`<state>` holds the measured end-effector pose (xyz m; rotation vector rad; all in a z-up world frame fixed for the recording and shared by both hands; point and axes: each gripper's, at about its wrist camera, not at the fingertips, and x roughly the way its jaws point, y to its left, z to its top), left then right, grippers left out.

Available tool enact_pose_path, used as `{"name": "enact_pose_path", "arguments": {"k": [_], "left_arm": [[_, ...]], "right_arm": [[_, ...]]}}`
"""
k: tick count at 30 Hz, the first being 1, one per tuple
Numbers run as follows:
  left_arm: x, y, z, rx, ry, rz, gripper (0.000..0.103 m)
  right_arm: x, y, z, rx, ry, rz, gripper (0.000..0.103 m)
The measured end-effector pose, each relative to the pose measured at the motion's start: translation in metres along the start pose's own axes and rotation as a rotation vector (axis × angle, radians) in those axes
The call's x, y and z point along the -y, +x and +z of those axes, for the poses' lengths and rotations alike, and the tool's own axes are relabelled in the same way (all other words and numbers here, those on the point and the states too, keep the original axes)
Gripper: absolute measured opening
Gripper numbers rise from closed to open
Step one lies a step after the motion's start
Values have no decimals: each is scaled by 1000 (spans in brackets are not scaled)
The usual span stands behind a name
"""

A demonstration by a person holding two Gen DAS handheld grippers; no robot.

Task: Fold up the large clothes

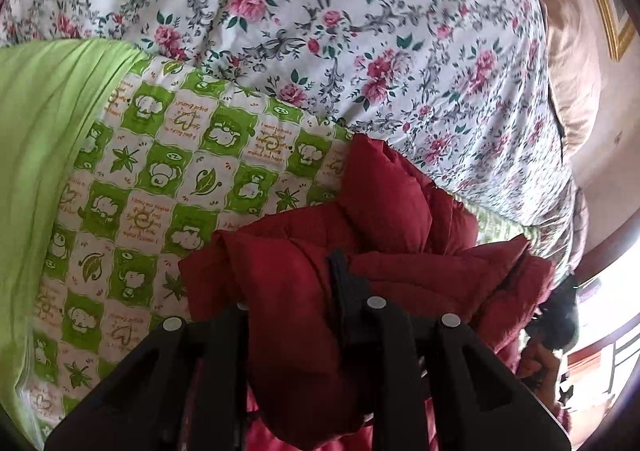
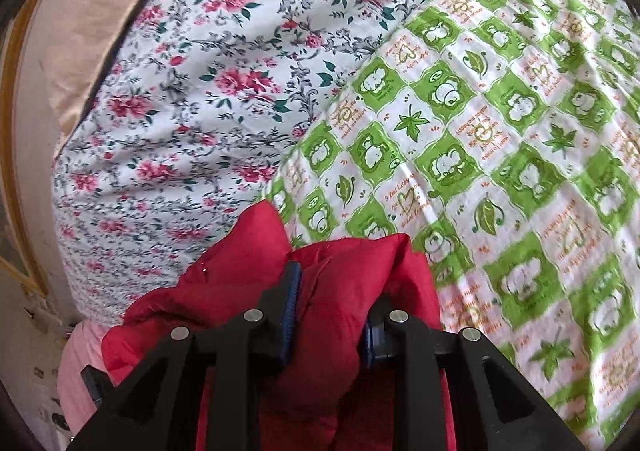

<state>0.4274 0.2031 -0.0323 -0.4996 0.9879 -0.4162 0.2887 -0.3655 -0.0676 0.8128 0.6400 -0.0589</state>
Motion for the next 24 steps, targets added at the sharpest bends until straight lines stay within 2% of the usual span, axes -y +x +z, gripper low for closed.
{"name": "enact_pose_path", "arguments": {"k": [8,14,17,19,22,24], "left_arm": [[4,-45,3,60,61,-50,22],[28,-93,-7,174,151,25,23],[50,-113,-21,222,229,11,23],[69,-111,-33,193,287,-17,23],[100,-86,-49,128,366,-50,23],[123,-56,-62,80,420,-26,23]], "right_arm": [[-7,28,5,15,-27,-69,24],[-9,40,8,33,-31,-125,24],[-8,44,9,40,-33,-120,24],[-10,48,11,45,-31,-123,24],[-13,54,14,45,-33,-134,25],[-16,56,15,41,-34,-139,28]]}}
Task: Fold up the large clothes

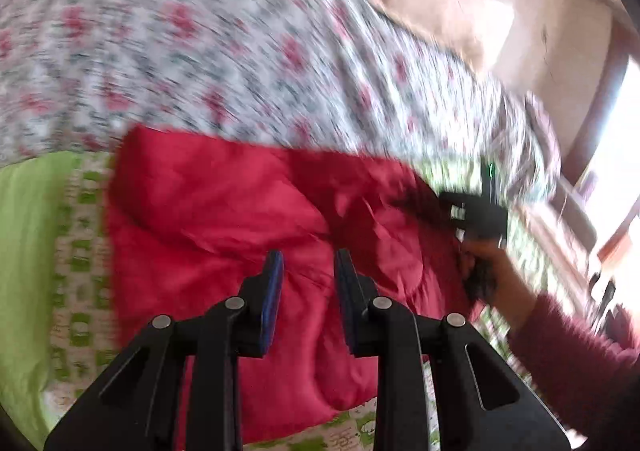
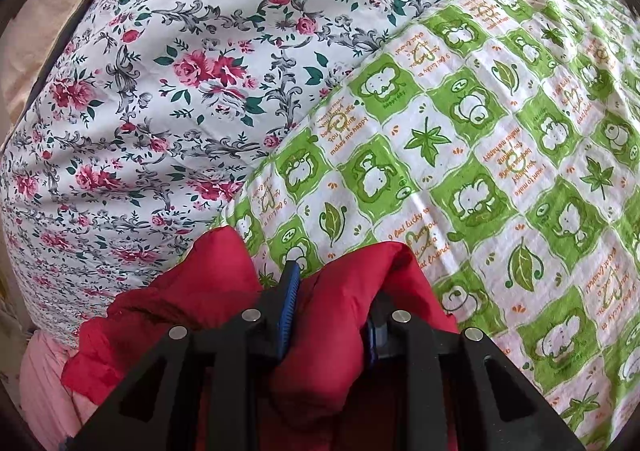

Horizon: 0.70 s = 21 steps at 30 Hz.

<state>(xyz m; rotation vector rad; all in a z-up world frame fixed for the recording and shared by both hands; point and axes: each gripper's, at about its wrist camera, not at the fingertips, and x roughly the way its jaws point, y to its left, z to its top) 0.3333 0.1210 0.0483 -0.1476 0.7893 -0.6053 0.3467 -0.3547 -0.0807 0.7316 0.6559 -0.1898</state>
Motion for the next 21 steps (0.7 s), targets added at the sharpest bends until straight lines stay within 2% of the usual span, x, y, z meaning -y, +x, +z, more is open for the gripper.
{"name": "enact_pose_path", "arguments": {"k": [5,8,12,15,18,20,21], "left_arm": [[30,76,-5,-135,24,53,23],[27,109,-10,-180,21,124,23],[14,124,-4,-188,-42,131,23],[14,127,-1,-184,-41,147,23],[15,130,-2,-184,-41,151,23],[15,130,-3,-185,-46,153,23],[16,130,-3,-186,-46,155,23]], "right_arm": [[-17,-2,8,-1,-55,-21,31],[-30,-14,10,4,-111,-20,36],[-32,-46,21,21,-77,72,48],[-34,-75,22,63,-84,118,57],[-46,-107,10,135,-177,123,61],[-58,-115,-3,128,-265,152,61],[-69,-113,-11,95,-329,155,61]]}}
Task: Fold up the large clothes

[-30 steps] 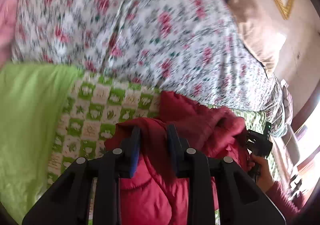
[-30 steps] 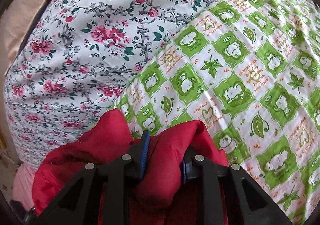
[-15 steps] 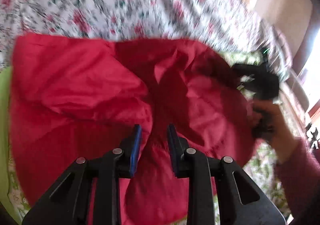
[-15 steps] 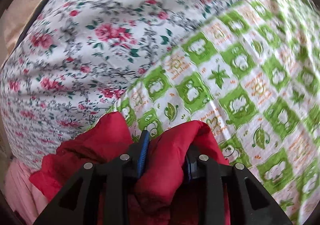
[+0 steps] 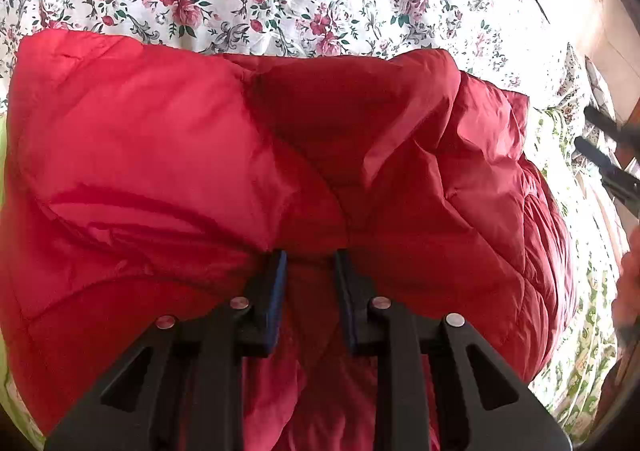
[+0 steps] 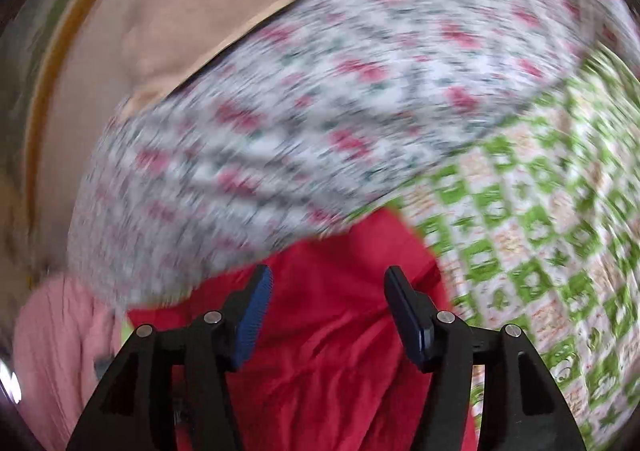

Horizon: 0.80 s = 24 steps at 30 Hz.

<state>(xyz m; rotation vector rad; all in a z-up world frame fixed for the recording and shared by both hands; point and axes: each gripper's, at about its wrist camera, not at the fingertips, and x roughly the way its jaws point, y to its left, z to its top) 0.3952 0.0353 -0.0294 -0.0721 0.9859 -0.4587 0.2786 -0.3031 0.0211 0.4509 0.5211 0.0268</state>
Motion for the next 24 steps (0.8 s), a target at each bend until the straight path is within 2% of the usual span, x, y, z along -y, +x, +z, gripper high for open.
{"name": "enact_pose_path", "arguments": {"k": [5,7,10,16,20,24], "left_arm": [[3,1,2,-19,6,3,23],[0,0,4,-21,5,13,23],[-8,2,16,-19,7,37,21],[-64,-11,35,47,-102,142,19],[-100,8,41,24,-196,121,11],[-108,37,45,4,-205,105,8]], "right_arm": [[-54,48,-39,-194,-269,40,60],[-69,69,-57,-249,-370,-14,60],[-75,90,-70,-268,-461,-111,59],[-49,109,-50,-261,-384,-173,60],[-26,124,-33,-249,-324,-214,70],[-3,139,-31,-259,-246,-188,71]]}}
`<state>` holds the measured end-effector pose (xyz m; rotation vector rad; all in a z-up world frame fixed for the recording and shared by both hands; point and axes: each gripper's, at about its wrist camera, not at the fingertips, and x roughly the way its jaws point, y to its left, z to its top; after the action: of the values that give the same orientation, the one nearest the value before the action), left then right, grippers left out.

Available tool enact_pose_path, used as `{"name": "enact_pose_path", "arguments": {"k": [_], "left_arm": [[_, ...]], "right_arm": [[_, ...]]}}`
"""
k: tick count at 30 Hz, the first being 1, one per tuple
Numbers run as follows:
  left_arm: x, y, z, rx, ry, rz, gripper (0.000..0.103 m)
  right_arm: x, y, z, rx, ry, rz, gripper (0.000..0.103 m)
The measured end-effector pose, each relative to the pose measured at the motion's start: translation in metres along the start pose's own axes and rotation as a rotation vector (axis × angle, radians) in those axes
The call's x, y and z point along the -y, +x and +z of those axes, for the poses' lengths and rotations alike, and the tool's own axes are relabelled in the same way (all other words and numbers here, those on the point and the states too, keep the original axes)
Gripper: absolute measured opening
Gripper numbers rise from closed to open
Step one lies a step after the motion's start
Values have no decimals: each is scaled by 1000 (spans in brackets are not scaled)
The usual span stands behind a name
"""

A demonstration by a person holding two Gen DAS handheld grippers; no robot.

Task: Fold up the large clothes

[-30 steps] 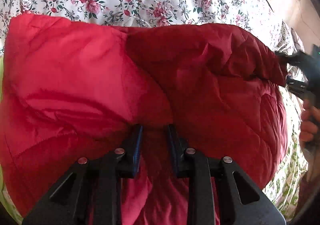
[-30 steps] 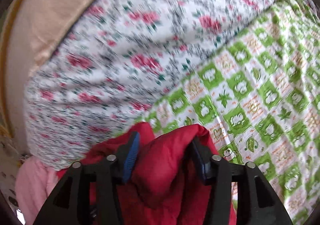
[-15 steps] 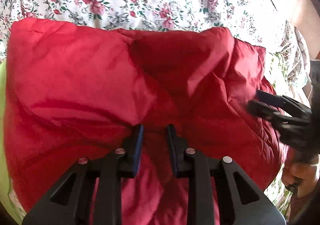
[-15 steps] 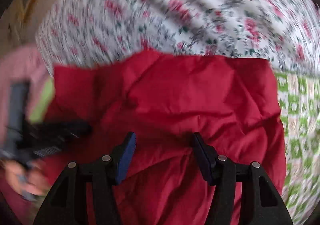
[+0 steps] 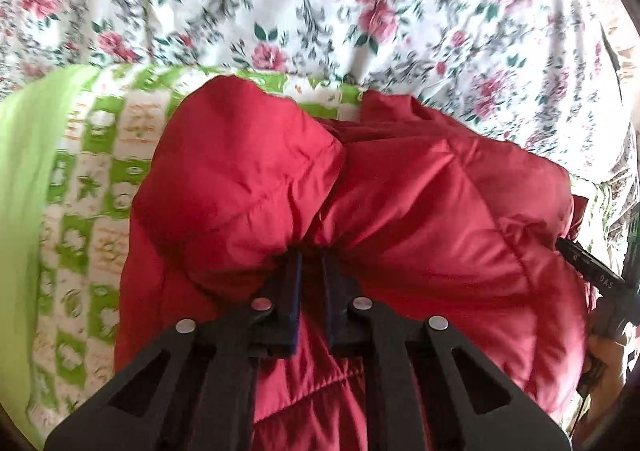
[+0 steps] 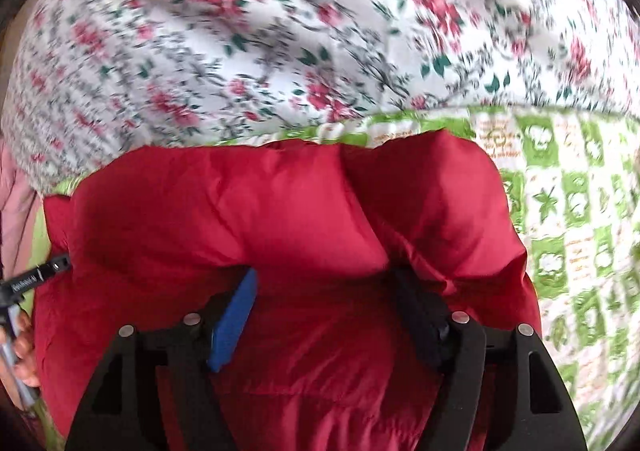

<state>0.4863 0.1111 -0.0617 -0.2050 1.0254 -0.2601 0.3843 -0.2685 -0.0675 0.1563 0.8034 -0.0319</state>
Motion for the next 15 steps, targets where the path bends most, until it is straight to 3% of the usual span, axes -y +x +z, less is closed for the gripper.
{"name": "enact_pose_path", "arguments": {"k": [5,10,15], "left_arm": [[6,16,4,-6,25,16,8],[-1,20,4,-9,-11,-26,8],[1,13,3,-17,2,10,8]], "right_arm": [[9,18,4,-6,40,13,72],[11,22,1,-3,45,17,72],[11,20,-3,-7,46,17,72]]}}
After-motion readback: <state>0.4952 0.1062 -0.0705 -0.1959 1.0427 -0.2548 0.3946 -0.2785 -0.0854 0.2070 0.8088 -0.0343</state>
